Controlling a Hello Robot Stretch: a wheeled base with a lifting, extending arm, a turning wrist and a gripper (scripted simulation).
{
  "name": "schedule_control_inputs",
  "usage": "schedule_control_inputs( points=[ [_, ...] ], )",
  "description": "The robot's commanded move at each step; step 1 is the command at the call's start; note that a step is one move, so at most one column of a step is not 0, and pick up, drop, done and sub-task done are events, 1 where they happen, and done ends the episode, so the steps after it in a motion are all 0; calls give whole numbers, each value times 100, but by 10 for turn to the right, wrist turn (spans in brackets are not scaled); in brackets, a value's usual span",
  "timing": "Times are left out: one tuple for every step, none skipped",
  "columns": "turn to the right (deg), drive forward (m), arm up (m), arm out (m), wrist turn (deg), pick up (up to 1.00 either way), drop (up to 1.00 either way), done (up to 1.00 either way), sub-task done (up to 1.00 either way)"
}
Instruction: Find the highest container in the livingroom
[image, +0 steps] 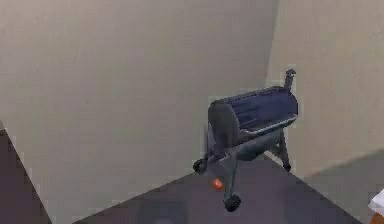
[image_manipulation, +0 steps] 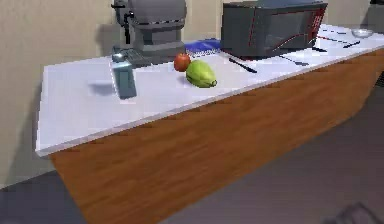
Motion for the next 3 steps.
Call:
schedule_control_inputs(
  points=[
    [-450, 0, 0, 0, 0, 0, 0, 0, 0],
    [-360, 0, 0, 0, 0, 0, 0, 0, 0],
    [0, 100, 0, 0, 0, 0, 0, 0, 0]
  ],
)
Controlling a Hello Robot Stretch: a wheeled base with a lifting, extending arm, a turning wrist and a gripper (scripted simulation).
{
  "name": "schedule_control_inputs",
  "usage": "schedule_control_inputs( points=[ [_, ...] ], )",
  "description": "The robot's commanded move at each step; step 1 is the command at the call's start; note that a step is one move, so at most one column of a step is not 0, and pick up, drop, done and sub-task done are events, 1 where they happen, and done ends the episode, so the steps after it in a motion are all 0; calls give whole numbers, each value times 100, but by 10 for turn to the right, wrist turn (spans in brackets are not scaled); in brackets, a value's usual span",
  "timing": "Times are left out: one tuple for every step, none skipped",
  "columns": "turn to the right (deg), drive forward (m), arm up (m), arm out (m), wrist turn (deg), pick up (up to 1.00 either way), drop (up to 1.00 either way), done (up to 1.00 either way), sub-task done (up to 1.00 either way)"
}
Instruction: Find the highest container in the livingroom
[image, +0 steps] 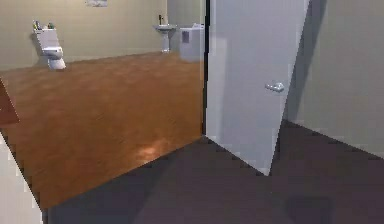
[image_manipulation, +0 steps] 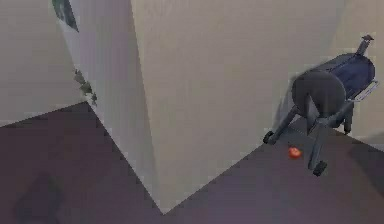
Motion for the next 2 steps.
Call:
schedule_control_inputs(
  points=[
    [-30, 0, 0, 0, 0, 0, 0, 0, 0],
    [0, 55, 0, 0, 0, 0, 0, 0, 0]
  ],
)
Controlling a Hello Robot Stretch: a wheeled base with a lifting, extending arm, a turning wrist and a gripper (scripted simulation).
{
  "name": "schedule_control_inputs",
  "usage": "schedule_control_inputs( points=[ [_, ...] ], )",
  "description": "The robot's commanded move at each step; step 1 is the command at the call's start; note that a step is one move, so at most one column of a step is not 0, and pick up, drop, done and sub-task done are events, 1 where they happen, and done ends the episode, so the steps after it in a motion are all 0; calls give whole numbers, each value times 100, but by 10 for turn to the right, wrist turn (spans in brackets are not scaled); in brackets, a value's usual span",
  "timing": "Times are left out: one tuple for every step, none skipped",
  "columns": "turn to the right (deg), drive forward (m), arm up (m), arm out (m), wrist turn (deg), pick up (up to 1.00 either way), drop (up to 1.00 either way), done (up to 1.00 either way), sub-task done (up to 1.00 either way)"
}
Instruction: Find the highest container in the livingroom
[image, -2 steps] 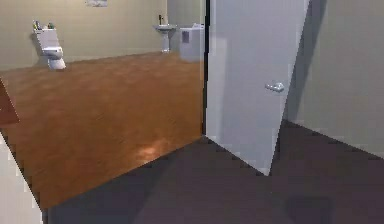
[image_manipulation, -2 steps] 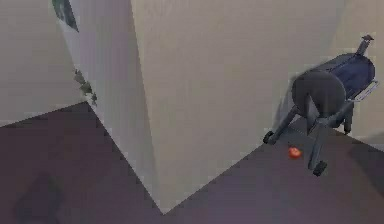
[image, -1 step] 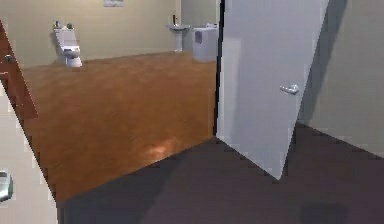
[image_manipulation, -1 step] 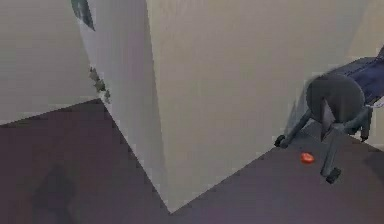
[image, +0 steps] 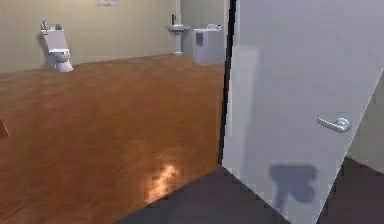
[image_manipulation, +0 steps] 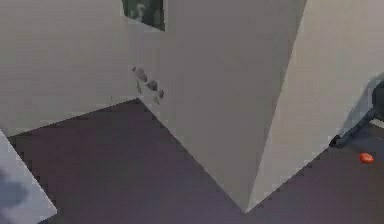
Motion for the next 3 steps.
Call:
schedule_control_inputs(
  points=[
    [-330, 0, 0, 0, 0, 0, 0, 0, 0],
    [0, 100, 0, 0, 0, 0, 0, 0, 0],
    [-60, 0, 0, 0, 0, 0, 0, 0, 0]
  ],
)
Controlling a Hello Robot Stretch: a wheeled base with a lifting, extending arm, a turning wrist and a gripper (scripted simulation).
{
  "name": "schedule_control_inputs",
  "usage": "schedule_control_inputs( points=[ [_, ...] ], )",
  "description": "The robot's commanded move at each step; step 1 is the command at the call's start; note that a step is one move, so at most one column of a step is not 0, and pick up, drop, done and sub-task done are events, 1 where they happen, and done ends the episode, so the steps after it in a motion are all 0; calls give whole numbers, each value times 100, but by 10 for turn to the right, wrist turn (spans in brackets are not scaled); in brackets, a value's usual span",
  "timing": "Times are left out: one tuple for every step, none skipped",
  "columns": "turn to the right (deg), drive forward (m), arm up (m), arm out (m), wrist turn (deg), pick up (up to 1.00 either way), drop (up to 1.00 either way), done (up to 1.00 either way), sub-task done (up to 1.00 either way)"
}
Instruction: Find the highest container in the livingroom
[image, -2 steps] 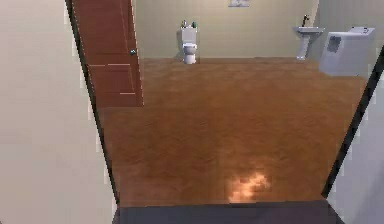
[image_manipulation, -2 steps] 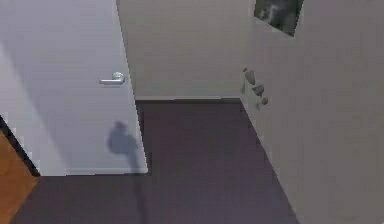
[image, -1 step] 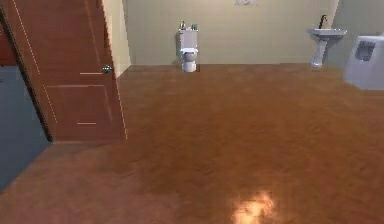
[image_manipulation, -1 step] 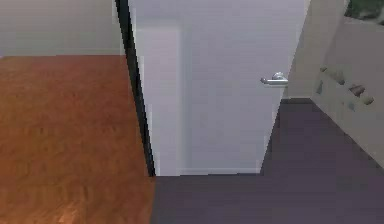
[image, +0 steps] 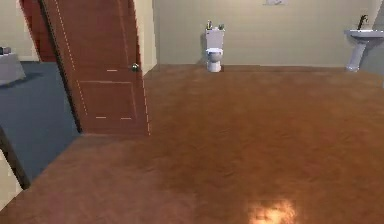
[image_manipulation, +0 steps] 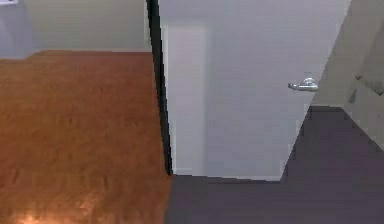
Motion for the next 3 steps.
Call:
schedule_control_inputs(
  points=[
    [0, 50, 0, 0, 0, 0, 0, 0, 0],
    [-330, 0, 0, 0, 0, 0, 0, 0, 0],
    [0, 25, 0, 0, 0, 0, 0, 0, 0]
  ],
)
